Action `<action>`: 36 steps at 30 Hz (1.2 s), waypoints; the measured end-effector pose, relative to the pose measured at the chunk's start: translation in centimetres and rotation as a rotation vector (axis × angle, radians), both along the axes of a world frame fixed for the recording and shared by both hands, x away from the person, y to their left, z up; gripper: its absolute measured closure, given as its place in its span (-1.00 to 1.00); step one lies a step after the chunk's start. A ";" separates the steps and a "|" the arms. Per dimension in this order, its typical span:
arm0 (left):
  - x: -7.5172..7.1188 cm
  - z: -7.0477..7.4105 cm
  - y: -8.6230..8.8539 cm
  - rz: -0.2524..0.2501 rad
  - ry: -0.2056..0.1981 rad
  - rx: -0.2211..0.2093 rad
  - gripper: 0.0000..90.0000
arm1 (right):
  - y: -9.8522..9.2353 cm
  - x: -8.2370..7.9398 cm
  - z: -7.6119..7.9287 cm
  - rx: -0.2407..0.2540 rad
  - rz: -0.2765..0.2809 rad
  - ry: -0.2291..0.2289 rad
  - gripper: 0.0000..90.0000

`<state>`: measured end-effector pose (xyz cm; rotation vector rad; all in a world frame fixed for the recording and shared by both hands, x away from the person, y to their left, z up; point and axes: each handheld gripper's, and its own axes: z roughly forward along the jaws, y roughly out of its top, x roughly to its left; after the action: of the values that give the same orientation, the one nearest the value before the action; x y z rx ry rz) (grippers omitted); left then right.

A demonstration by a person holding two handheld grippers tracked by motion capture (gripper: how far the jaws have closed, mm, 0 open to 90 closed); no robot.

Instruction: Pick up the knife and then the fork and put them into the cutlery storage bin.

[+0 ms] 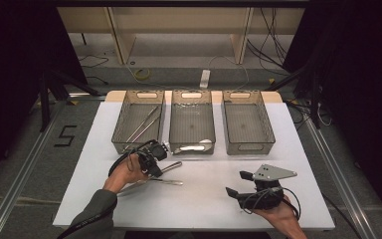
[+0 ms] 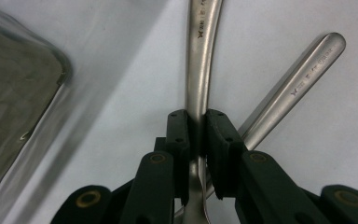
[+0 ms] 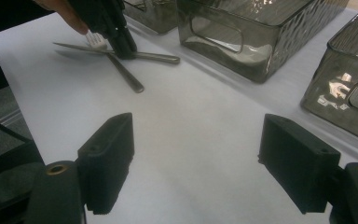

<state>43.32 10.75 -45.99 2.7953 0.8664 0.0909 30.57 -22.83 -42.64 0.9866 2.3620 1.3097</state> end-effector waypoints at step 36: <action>0.1 0.5 0.8 0.016 0.031 -0.042 0.85 | 0.2 0.2 -0.3 0.010 0.000 0.022 -0.40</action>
<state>43.42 11.53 -45.49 2.7582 0.8875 0.0320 30.74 -22.64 -42.94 1.0089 2.3739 1.3192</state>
